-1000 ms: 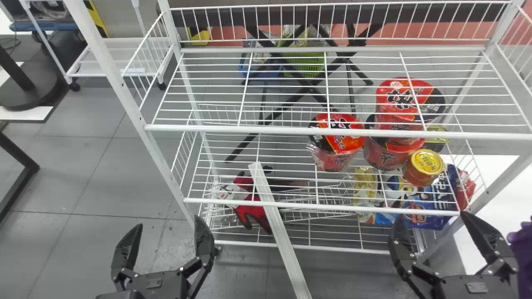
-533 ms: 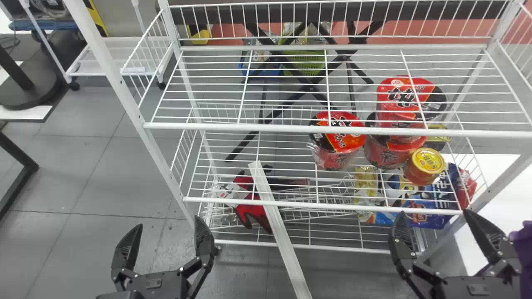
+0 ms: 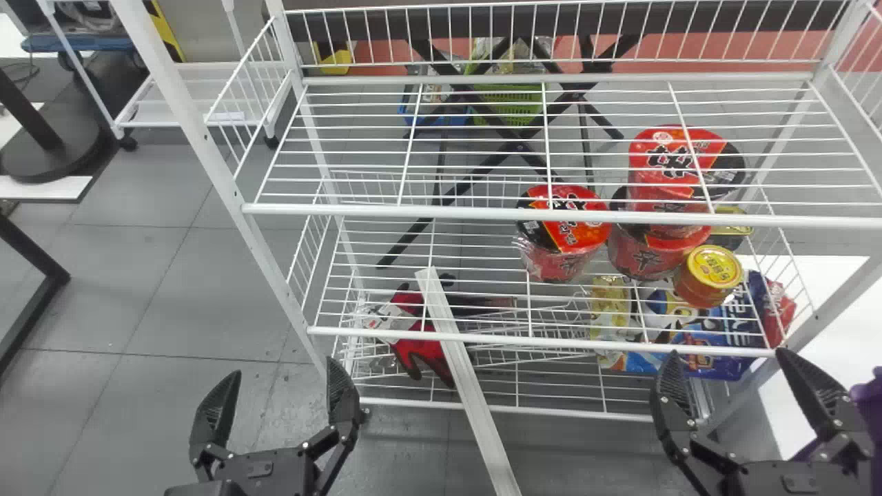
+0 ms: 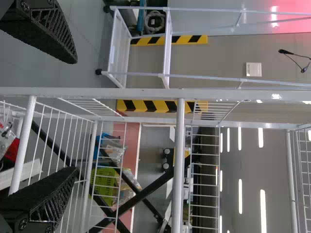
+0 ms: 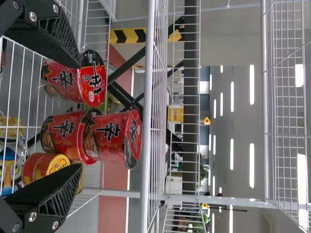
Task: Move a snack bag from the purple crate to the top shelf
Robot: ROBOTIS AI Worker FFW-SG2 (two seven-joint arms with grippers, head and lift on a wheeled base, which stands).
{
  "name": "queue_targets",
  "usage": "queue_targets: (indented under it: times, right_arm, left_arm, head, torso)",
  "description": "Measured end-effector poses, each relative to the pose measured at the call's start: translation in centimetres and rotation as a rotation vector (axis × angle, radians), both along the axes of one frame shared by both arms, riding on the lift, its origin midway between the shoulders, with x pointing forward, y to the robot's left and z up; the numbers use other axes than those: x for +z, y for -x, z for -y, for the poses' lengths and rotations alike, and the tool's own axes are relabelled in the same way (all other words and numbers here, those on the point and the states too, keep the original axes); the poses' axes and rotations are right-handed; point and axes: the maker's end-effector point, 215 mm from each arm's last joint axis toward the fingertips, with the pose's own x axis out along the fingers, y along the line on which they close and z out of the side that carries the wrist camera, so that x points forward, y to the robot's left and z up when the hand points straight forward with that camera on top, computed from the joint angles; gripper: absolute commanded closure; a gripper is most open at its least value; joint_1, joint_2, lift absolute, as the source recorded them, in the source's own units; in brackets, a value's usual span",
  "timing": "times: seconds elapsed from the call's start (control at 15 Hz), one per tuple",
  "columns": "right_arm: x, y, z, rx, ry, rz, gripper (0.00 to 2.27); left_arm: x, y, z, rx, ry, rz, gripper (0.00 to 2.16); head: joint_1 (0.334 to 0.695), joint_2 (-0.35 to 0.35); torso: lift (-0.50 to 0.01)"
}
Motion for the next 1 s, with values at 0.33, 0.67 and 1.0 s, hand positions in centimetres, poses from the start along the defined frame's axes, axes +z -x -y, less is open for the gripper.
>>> queue_targets:
  times: [0.33, 0.67, 1.0]
  right_arm:
    - [0.86, 0.06, -0.1, 0.007, -0.017, 0.036, 0.08]
    - [0.77, 0.11, -0.16, 0.006, -0.017, 0.038, 0.08]
    - [0.63, 0.35, -0.53, -0.003, -0.004, 0.037, 0.08]
  left_arm:
    - [0.02, -0.06, -0.06, 0.001, 0.001, 0.001, 0.0]
    - [-0.07, -0.05, -0.06, 0.001, 0.0, -0.001, 0.0]
    - [-0.05, 0.01, -0.03, 0.002, 0.001, -0.001, 0.0]
  head:
    - [0.695, 0.085]
    - [0.695, 0.086]
    - [0.695, 0.09]
  torso:
    - [-0.451]
    - [-0.451]
    - [-0.452]
